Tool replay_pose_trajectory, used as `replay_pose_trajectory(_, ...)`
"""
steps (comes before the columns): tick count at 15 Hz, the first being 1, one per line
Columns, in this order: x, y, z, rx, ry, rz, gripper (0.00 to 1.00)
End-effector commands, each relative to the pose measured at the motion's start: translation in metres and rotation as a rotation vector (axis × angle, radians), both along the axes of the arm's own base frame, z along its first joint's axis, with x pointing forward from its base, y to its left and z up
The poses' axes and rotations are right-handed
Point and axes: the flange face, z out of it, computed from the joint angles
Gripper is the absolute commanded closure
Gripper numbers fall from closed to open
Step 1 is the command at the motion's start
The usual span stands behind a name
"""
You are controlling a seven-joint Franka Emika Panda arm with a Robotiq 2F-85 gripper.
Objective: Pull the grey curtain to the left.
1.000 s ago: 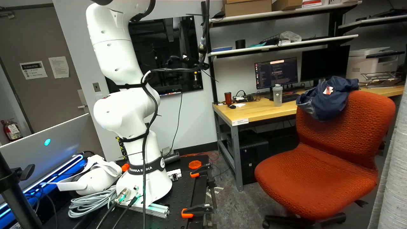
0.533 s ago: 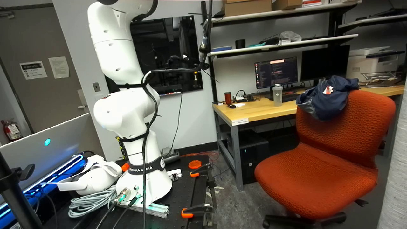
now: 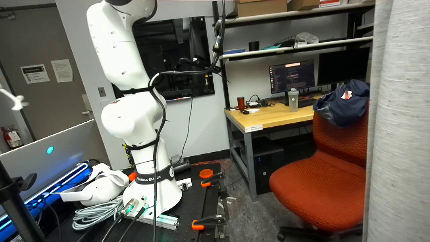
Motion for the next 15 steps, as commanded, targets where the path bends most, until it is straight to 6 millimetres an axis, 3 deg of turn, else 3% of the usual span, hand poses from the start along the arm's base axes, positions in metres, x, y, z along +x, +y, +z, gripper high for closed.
replay_pose_trajectory(1,-0.030,0.097,-0.004,0.008,0.010,0.151,0.99)
replay_pose_trajectory(4,-0.062,0.178,0.003,0.009,0.012,0.323,0.99)
replay_pose_trajectory(9,-0.108,0.308,-0.030,-0.017,0.080,0.514,0.99)
replay_pose_trajectory(11,-0.131,0.350,-0.034,-0.043,0.078,0.578,0.99)
replay_pose_trajectory(15,-0.184,0.410,-0.029,-0.072,0.107,0.698,0.99)
